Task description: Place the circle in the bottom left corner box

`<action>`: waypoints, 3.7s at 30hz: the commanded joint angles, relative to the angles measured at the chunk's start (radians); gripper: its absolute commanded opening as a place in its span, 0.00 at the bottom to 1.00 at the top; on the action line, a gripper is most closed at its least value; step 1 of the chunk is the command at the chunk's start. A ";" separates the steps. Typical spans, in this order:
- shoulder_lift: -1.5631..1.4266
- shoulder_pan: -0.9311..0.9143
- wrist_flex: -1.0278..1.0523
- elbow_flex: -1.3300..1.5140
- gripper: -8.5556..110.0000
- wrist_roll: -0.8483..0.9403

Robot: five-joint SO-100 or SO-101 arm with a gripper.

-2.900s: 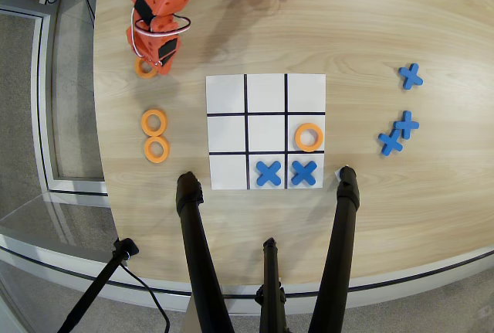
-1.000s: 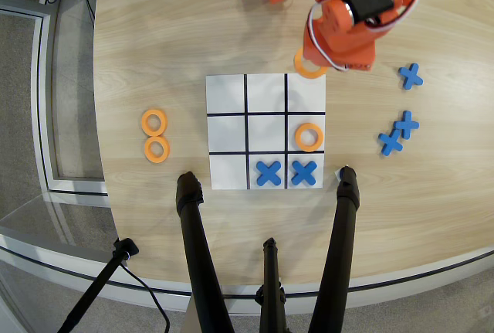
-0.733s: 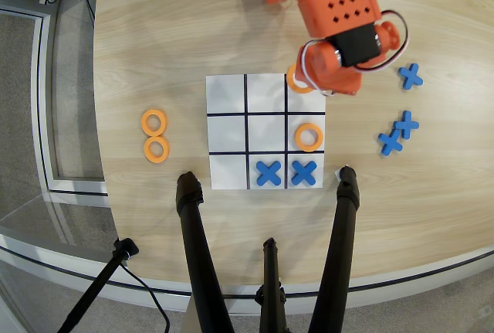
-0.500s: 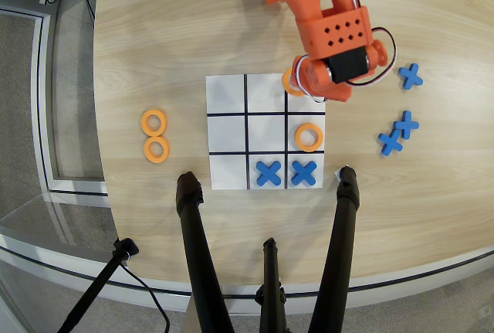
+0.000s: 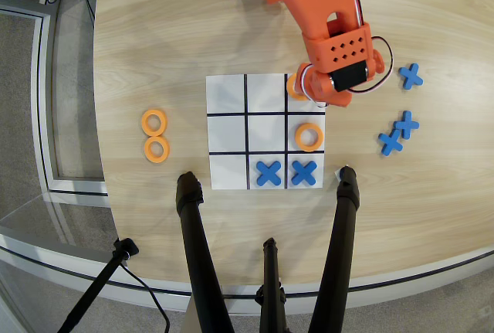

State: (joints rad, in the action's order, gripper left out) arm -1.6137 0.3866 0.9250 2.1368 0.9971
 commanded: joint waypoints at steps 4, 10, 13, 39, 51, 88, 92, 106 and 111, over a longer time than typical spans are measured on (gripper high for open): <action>0.049 -0.009 -0.034 -0.048 0.07 -0.011; 0.054 -0.005 -0.026 -0.051 0.07 -0.014; 0.049 0.000 -0.003 -0.044 0.07 -0.014; 0.034 0.011 -0.003 -0.012 0.13 -0.028; -0.101 -0.012 0.219 -0.264 0.20 0.026; -1.743 -0.410 0.380 1.066 0.07 0.594; -1.744 -0.704 0.370 1.066 0.07 0.584; -1.782 -1.945 0.371 1.066 0.07 0.583; -1.781 -1.960 0.373 1.066 0.07 0.583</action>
State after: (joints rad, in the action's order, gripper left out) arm -3.3748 -1.5662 1.2947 3.1462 1.5846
